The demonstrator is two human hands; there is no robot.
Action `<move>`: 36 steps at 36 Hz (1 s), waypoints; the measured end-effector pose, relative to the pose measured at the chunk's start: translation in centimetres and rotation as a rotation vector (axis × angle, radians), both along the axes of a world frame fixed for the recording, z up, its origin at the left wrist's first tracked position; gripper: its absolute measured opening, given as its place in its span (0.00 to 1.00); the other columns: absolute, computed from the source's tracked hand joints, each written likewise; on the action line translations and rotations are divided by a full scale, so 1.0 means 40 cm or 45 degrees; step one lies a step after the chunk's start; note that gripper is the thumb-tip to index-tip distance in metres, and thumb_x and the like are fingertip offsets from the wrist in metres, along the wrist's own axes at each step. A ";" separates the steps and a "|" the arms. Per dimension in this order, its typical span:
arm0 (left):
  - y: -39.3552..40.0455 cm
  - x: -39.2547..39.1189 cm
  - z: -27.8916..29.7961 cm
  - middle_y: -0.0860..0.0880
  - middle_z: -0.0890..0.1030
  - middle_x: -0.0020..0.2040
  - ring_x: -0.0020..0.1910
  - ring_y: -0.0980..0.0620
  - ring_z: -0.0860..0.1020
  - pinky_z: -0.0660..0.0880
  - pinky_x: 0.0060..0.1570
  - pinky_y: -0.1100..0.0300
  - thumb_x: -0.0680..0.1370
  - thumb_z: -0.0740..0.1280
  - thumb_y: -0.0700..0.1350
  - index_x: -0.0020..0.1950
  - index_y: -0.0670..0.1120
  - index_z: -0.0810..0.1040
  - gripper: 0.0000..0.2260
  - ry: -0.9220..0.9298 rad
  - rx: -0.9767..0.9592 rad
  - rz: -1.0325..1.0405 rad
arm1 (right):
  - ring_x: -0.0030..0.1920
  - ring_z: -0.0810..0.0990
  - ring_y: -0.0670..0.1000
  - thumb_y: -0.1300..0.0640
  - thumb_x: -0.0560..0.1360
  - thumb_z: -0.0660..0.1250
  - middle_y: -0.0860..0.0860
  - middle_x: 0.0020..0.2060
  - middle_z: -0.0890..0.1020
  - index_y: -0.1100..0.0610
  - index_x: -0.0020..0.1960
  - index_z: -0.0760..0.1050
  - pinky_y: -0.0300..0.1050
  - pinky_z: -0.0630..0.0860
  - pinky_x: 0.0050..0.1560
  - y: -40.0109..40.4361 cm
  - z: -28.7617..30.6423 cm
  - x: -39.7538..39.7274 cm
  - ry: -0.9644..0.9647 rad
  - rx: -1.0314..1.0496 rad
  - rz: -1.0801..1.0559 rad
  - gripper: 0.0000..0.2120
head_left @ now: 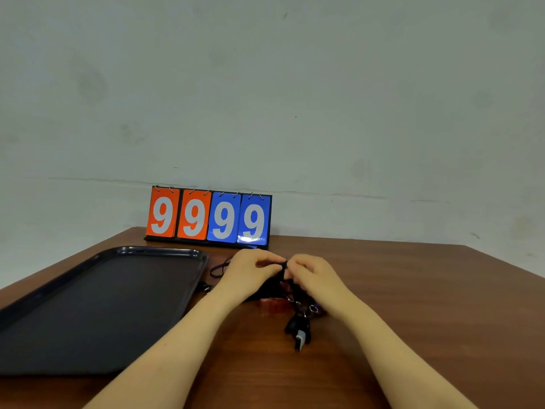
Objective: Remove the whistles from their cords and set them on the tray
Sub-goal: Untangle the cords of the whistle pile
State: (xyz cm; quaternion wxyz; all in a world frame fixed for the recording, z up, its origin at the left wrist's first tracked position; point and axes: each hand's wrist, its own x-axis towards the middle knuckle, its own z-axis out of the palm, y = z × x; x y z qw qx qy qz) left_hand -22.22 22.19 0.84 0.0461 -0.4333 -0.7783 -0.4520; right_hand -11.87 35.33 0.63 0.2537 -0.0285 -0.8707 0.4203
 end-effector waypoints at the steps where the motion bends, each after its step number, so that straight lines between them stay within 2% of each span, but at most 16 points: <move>1: -0.001 0.003 0.000 0.61 0.77 0.48 0.47 0.67 0.74 0.66 0.43 0.76 0.78 0.68 0.45 0.58 0.52 0.81 0.10 0.033 -0.057 -0.013 | 0.25 0.66 0.42 0.57 0.80 0.59 0.43 0.25 0.72 0.54 0.36 0.75 0.33 0.62 0.26 0.002 0.007 0.003 0.027 -0.198 0.021 0.14; 4: -0.001 0.016 -0.003 0.59 0.79 0.50 0.50 0.62 0.76 0.69 0.48 0.72 0.78 0.68 0.45 0.59 0.52 0.82 0.10 0.051 -0.155 -0.089 | 0.22 0.62 0.42 0.56 0.81 0.60 0.43 0.21 0.69 0.57 0.37 0.73 0.33 0.58 0.23 0.017 0.023 0.009 0.105 -0.559 -0.056 0.14; 7: 0.005 0.031 0.001 0.58 0.81 0.50 0.50 0.62 0.78 0.73 0.53 0.67 0.77 0.68 0.44 0.58 0.52 0.82 0.10 -0.026 -0.108 -0.182 | 0.23 0.60 0.43 0.54 0.81 0.60 0.47 0.25 0.66 0.58 0.38 0.72 0.34 0.57 0.22 0.029 0.028 0.011 0.153 -0.710 -0.153 0.14; 10: 0.009 0.049 0.011 0.59 0.82 0.47 0.48 0.63 0.80 0.76 0.51 0.68 0.77 0.68 0.42 0.55 0.53 0.82 0.09 -0.192 0.058 -0.295 | 0.23 0.63 0.43 0.54 0.81 0.61 0.47 0.26 0.67 0.58 0.39 0.74 0.32 0.61 0.20 0.034 0.027 0.010 0.176 -0.787 -0.223 0.14; 13: 0.010 0.058 0.010 0.52 0.85 0.50 0.50 0.56 0.82 0.78 0.54 0.61 0.77 0.68 0.40 0.53 0.50 0.83 0.09 -0.498 0.282 -0.400 | 0.22 0.67 0.42 0.53 0.81 0.61 0.44 0.24 0.73 0.56 0.41 0.76 0.32 0.62 0.20 0.037 0.025 0.013 0.173 -0.809 -0.200 0.12; 15: 0.009 0.060 0.008 0.48 0.84 0.51 0.52 0.51 0.83 0.78 0.56 0.57 0.77 0.67 0.38 0.54 0.45 0.83 0.08 -0.660 0.424 -0.462 | 0.22 0.62 0.43 0.54 0.81 0.61 0.45 0.22 0.70 0.57 0.40 0.75 0.35 0.58 0.21 0.036 0.024 0.014 0.155 -0.792 -0.156 0.13; 17: 0.011 0.062 0.007 0.45 0.84 0.52 0.52 0.50 0.83 0.78 0.54 0.58 0.77 0.67 0.36 0.54 0.42 0.82 0.08 -0.831 0.585 -0.510 | 0.24 0.59 0.45 0.54 0.80 0.61 0.46 0.23 0.65 0.58 0.39 0.74 0.36 0.56 0.23 0.035 0.022 0.014 0.130 -0.753 -0.159 0.13; 21: 0.018 0.058 0.005 0.43 0.84 0.51 0.49 0.51 0.83 0.79 0.49 0.61 0.77 0.66 0.35 0.55 0.39 0.80 0.08 -1.067 0.830 -0.480 | 0.23 0.59 0.44 0.53 0.80 0.61 0.47 0.24 0.64 0.58 0.44 0.79 0.36 0.57 0.22 0.027 0.010 0.001 0.110 -0.642 -0.172 0.12; 24: 0.020 0.050 0.007 0.42 0.84 0.50 0.46 0.51 0.83 0.79 0.46 0.62 0.77 0.65 0.35 0.54 0.38 0.80 0.08 -1.131 0.933 -0.431 | 0.22 0.65 0.41 0.54 0.80 0.61 0.43 0.20 0.69 0.55 0.45 0.80 0.31 0.60 0.24 0.013 0.003 -0.001 0.113 -0.398 -0.126 0.11; 26: 0.016 0.041 0.009 0.43 0.85 0.48 0.45 0.51 0.83 0.79 0.45 0.62 0.77 0.66 0.35 0.51 0.40 0.81 0.06 -1.118 0.975 -0.366 | 0.29 0.77 0.37 0.57 0.80 0.61 0.38 0.26 0.78 0.51 0.47 0.81 0.28 0.69 0.30 -0.001 -0.002 0.000 0.125 -0.188 -0.072 0.10; 28: 0.015 0.027 0.010 0.44 0.84 0.49 0.47 0.51 0.83 0.79 0.49 0.61 0.77 0.67 0.36 0.50 0.43 0.81 0.05 -1.021 0.933 -0.221 | 0.43 0.79 0.33 0.56 0.80 0.61 0.37 0.38 0.83 0.47 0.49 0.80 0.25 0.71 0.42 -0.006 -0.012 -0.003 0.097 0.035 -0.056 0.10; 29: 0.015 0.020 0.009 0.45 0.83 0.50 0.48 0.52 0.83 0.79 0.51 0.60 0.77 0.67 0.37 0.50 0.45 0.81 0.05 -0.918 0.854 -0.131 | 0.46 0.79 0.33 0.56 0.80 0.61 0.38 0.42 0.82 0.46 0.49 0.79 0.24 0.71 0.45 -0.005 -0.016 -0.007 0.072 0.121 -0.056 0.10; 31: 0.014 0.011 0.005 0.48 0.83 0.50 0.47 0.56 0.82 0.78 0.50 0.63 0.77 0.68 0.39 0.50 0.48 0.80 0.05 -0.680 0.668 -0.003 | 0.46 0.78 0.34 0.55 0.81 0.60 0.38 0.42 0.81 0.45 0.50 0.78 0.25 0.71 0.45 0.002 -0.025 -0.013 0.031 0.241 -0.074 0.10; 34: 0.014 0.006 0.000 0.56 0.79 0.46 0.45 0.62 0.77 0.73 0.42 0.71 0.78 0.68 0.42 0.49 0.50 0.78 0.04 -0.347 0.440 0.108 | 0.44 0.78 0.36 0.54 0.80 0.61 0.40 0.40 0.81 0.46 0.48 0.78 0.27 0.70 0.42 0.014 -0.031 -0.018 0.024 0.397 -0.143 0.08; 36: 0.012 0.004 -0.001 0.59 0.76 0.44 0.44 0.64 0.74 0.69 0.39 0.72 0.78 0.68 0.42 0.50 0.52 0.77 0.04 -0.211 0.343 0.156 | 0.43 0.78 0.38 0.53 0.80 0.62 0.41 0.41 0.81 0.47 0.47 0.78 0.28 0.70 0.42 0.022 -0.032 -0.020 0.050 0.429 -0.207 0.07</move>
